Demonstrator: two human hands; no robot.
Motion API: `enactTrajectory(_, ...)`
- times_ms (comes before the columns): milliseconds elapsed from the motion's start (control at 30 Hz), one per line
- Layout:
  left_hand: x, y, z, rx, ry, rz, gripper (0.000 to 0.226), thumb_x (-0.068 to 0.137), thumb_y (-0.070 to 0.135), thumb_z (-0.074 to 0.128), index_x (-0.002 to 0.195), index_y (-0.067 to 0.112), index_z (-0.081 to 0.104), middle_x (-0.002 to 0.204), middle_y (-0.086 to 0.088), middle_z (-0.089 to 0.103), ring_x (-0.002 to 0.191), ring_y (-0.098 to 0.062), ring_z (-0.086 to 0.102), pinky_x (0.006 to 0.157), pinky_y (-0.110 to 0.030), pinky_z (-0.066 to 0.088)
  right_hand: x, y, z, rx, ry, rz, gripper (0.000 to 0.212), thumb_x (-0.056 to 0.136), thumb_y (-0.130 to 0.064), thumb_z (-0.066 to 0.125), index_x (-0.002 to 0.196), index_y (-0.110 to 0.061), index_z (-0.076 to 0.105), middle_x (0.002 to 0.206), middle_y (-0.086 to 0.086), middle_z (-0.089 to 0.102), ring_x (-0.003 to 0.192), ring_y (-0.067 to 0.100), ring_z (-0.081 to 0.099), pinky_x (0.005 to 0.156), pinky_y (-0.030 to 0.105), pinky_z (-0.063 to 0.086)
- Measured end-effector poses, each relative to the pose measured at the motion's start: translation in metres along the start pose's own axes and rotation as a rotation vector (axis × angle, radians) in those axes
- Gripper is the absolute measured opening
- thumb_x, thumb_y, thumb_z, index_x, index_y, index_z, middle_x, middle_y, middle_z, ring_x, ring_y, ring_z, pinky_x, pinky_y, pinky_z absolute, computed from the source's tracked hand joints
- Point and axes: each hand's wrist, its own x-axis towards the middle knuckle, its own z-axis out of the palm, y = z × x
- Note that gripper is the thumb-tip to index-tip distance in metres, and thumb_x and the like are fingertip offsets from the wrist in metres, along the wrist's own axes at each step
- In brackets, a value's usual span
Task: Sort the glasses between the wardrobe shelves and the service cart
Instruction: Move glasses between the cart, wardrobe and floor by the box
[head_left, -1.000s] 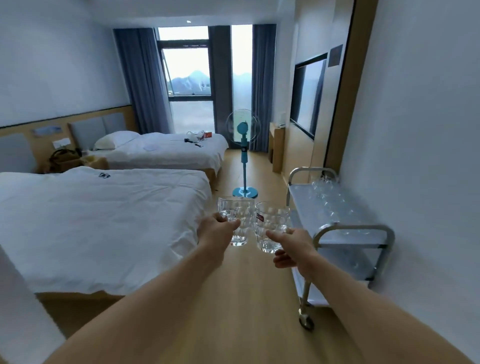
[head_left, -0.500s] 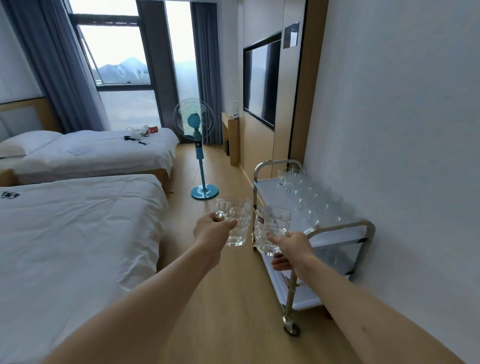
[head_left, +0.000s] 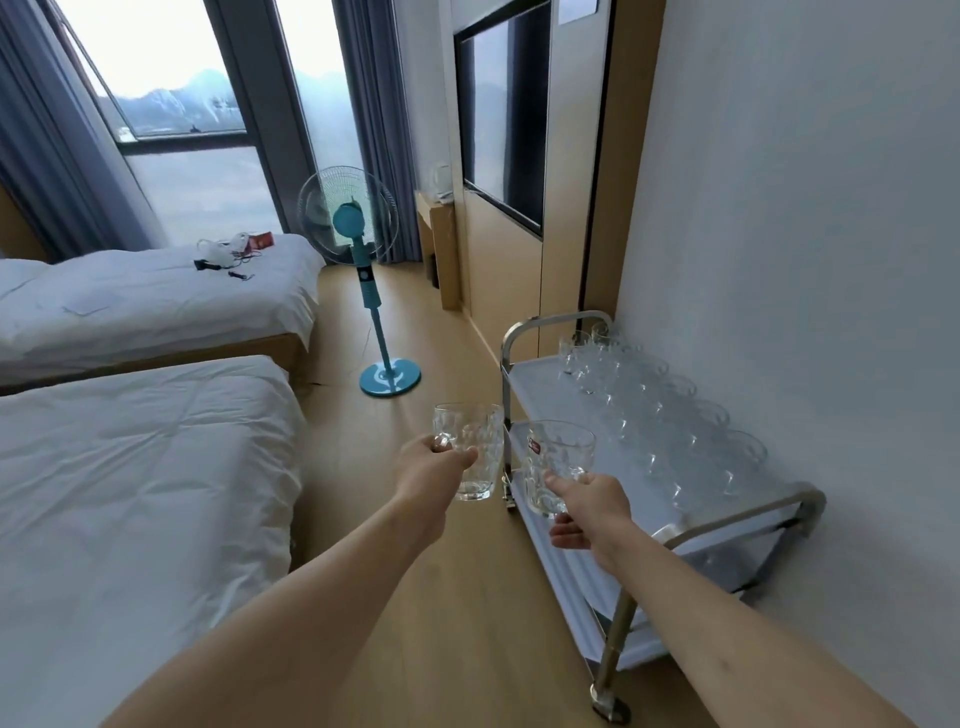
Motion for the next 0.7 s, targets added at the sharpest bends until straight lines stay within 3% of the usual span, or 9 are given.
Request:
enactTrajectory(200,0.094,0.007,0.015,-0.015,-0.087,-0.017,0.025,0.082,0.013,0.082,0.082,0.011,0.057,0.084,-0.008,0.062,0.074,-0.018,0.055,0.067,-0.030,0.045,0.068,-0.016,0.030,-0.011,0.098,0.032,0.071,0.086,-0.034,0.081,0.141,0.000,0.051,0.077,0.021,0.068,0.054,0.029,0.067,0.053,0.041,0.062)
enactTrajectory(367,0.191,0.019,0.025,0.001,-0.208,-0.025,0.026,0.081,0.011,0.082,0.096,-0.001,0.065,0.094,-0.015,0.070,0.082,-0.022,0.065,0.077,-0.038,0.055,0.138,-0.035,0.070,0.029,0.204,0.046,0.077,0.086,-0.034,0.081,0.146,-0.001,0.046,0.075,0.021,0.067,0.049,0.027,0.066,0.051,0.037,0.059)
enactTrajectory(500,0.266,0.036,0.033,0.003,-0.281,-0.012,0.017,0.080,0.013,0.083,0.088,0.008,0.069,0.091,-0.007,0.073,0.066,-0.009,0.070,0.052,-0.019,0.050,0.186,-0.053,0.104,0.048,0.272,0.094,0.071,0.087,-0.034,0.081,0.142,-0.001,0.050,0.075,0.021,0.068,0.049,0.027,0.068,0.051,0.038,0.060)
enactTrajectory(633,0.325,0.048,0.044,0.015,-0.375,-0.021,0.013,0.081,0.011,0.083,0.090,0.015,0.074,0.085,-0.001,0.077,0.071,-0.012,0.074,0.047,-0.015,0.049,0.229,-0.069,0.131,0.109,0.345,0.127,0.050,0.085,-0.034,0.083,0.122,-0.009,0.061,0.070,0.018,0.067,0.048,0.026,0.065,0.053,0.043,0.061)
enactTrajectory(700,0.349,0.050,0.053,0.019,-0.417,-0.038,0.015,0.082,0.009,0.081,0.093,0.016,0.075,0.086,0.002,0.078,0.074,-0.011,0.075,0.052,-0.017,0.051,0.246,-0.073,0.140,0.133,0.390,0.151,0.045,0.084,-0.034,0.083,0.117,-0.014,0.060,0.064,0.015,0.065,0.045,0.025,0.064,0.051,0.040,0.059)
